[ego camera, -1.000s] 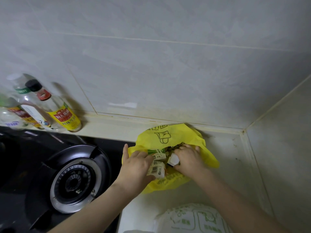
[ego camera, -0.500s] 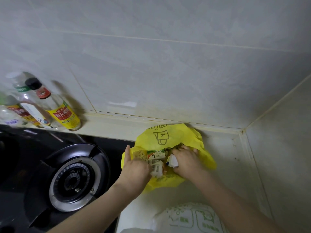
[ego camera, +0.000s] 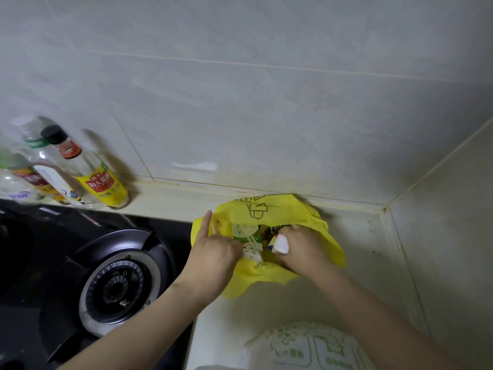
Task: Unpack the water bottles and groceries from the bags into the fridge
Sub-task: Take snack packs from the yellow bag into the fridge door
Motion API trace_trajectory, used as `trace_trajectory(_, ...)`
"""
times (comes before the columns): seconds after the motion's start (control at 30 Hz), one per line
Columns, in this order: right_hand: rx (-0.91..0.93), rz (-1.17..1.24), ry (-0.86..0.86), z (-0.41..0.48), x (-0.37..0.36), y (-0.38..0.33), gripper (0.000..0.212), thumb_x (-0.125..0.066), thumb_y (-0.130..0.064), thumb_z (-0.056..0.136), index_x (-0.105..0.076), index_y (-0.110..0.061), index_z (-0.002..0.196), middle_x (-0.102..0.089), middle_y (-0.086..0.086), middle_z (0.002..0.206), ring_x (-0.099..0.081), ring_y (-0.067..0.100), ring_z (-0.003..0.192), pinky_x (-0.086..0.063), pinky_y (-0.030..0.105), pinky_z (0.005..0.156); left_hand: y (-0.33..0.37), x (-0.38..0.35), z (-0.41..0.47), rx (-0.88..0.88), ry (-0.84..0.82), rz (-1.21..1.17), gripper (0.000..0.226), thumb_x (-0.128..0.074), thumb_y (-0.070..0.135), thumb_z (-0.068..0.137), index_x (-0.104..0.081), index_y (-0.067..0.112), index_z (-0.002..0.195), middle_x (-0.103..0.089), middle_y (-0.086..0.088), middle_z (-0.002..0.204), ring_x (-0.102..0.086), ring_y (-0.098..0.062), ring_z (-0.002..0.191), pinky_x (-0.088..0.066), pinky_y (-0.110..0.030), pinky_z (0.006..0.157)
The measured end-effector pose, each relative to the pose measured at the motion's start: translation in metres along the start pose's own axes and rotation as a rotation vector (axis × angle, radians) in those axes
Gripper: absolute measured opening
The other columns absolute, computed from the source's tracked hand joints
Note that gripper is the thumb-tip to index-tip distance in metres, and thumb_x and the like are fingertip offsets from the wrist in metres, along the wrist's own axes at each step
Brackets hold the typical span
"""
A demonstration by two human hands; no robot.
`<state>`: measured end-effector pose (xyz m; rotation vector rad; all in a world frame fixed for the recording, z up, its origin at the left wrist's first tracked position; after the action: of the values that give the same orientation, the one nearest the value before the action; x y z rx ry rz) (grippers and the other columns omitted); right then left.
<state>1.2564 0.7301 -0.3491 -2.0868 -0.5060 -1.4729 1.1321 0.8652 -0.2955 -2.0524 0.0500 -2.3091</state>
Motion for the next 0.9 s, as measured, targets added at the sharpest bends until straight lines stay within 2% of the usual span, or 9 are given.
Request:
trace_trajectory(0.1, -0.061, 0.190, 0.079, -0.005, 0.020, 0.022, 0.053, -0.071, -0.036, 0.072, -0.059, -0.019, 0.121, -0.059, 0.004, 0.119, -0.055, 0.024, 0.108, -0.042, 0.029, 0.083, -0.006, 0.003, 0.006, 0.012, 0.074, -0.026, 0.030, -0.063, 0.007, 0.068, -0.045, 0.020, 0.047, -0.035, 0.006, 0.040, -0.043, -0.020, 0.037, -0.021, -0.047, 0.112)
trace_trajectory(0.2, -0.122, 0.238, 0.120, -0.011, 0.039, 0.047, 0.051, -0.073, -0.029, 0.070, -0.062, -0.021, 0.119, -0.059, 0.004, 0.117, -0.055, 0.024, 0.105, -0.041, 0.027, 0.077, -0.008, 0.003, 0.015, -0.046, 0.069, -0.068, 0.035, -0.075, 0.003, 0.062, -0.047, 0.021, 0.048, -0.038, 0.006, 0.043, -0.046, -0.019, 0.040, -0.042, -0.043, 0.103)
trace_trajectory(0.27, -0.124, 0.253, 0.111, -0.011, 0.046, 0.058, 0.050, -0.074, -0.027, 0.068, -0.063, -0.020, 0.116, -0.059, 0.004, 0.113, -0.056, 0.024, 0.101, -0.039, 0.027, 0.072, -0.003, 0.003, 0.018, -0.097, 0.070, -0.114, 0.030, -0.077, 0.008, 0.063, -0.053, 0.021, 0.051, -0.048, 0.006, 0.046, -0.051, -0.017, 0.044, -0.055, -0.032, 0.082)
trace_trajectory(0.33, -0.133, 0.283, 0.105, -0.013, 0.051, 0.063, 0.046, -0.074, -0.026, 0.067, -0.064, -0.020, 0.112, -0.061, 0.004, 0.107, -0.056, 0.022, 0.094, -0.039, 0.026, 0.069, 0.003, 0.001, 0.019, -0.119, 0.072, -0.159, 0.024, -0.073, 0.016, 0.066, -0.053, 0.021, 0.053, -0.051, 0.006, 0.048, -0.051, -0.017, 0.045, -0.046, -0.020, 0.052)
trace_trajectory(0.37, -0.143, 0.312, 0.108, -0.014, 0.052, 0.064, 0.043, -0.074, -0.025, 0.067, -0.065, -0.020, 0.109, -0.062, 0.003, 0.104, -0.056, 0.021, 0.091, -0.039, 0.026, 0.068, 0.005, 0.001, 0.018, -0.129, 0.074, -0.164, 0.023, -0.072, 0.019, 0.067, -0.053, 0.021, 0.054, -0.051, 0.006, 0.050, -0.050, -0.016, 0.045, -0.037, -0.020, 0.045)
trace_trajectory(0.5, -0.172, 0.458, 0.115, -0.017, 0.053, 0.059, 0.040, -0.071, -0.022, 0.073, -0.060, -0.021, 0.110, -0.057, 0.000, 0.101, -0.053, 0.019, 0.090, -0.039, 0.025, 0.067, 0.006, -0.003, 0.017, -0.152, 0.116, -0.141, 0.021, -0.065, 0.025, 0.071, -0.051, 0.022, 0.056, -0.050, 0.007, 0.051, -0.049, -0.014, 0.044, -0.026, -0.019, 0.043)
trace_trajectory(0.7, -0.156, 0.569, 0.070, -0.013, 0.052, 0.045, 0.030, -0.066, -0.024, 0.076, -0.053, -0.027, 0.103, -0.054, -0.005, 0.101, -0.053, 0.017, 0.090, -0.043, 0.025, 0.062, -0.014, 0.001, 0.020, -0.009, 0.191, -0.195, 0.020, -0.057, 0.021, 0.079, -0.052, 0.016, 0.061, -0.053, 0.001, 0.056, -0.053, -0.023, 0.049, -0.039, -0.026, 0.039)
trace_trajectory(0.8, -0.121, 0.589, 0.073, -0.004, 0.058, 0.039, 0.030, -0.062, -0.026, 0.080, -0.053, -0.029, 0.108, -0.054, -0.002, 0.108, -0.052, 0.020, 0.096, -0.043, 0.028, 0.071, -0.020, 0.002, 0.025, 0.024, 0.200, -0.186, 0.026, -0.044, 0.028, 0.084, -0.053, 0.016, 0.063, -0.055, 0.000, 0.060, -0.054, -0.023, 0.052, -0.041, -0.027, 0.042)
trace_trajectory(0.9, -0.087, 0.651, 0.097, 0.006, 0.068, 0.033, 0.046, -0.059, -0.034, 0.080, -0.052, -0.030, 0.125, -0.050, -0.003, 0.119, -0.051, 0.019, 0.106, -0.043, 0.030, 0.084, -0.021, 0.003, 0.030, 0.024, 0.214, -0.196, 0.030, -0.041, 0.029, 0.087, -0.056, 0.015, 0.065, -0.056, 0.000, 0.062, -0.054, -0.024, 0.055, -0.043, -0.029, 0.045)
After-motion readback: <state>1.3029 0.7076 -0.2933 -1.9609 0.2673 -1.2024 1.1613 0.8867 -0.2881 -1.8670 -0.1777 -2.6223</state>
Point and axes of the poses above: each hand's wrist, its own z-axis towards the middle knuckle, its own x-axis out of the back of the hand, y = z × x, the point moved 4 cm from there along z, towards the middle knuckle
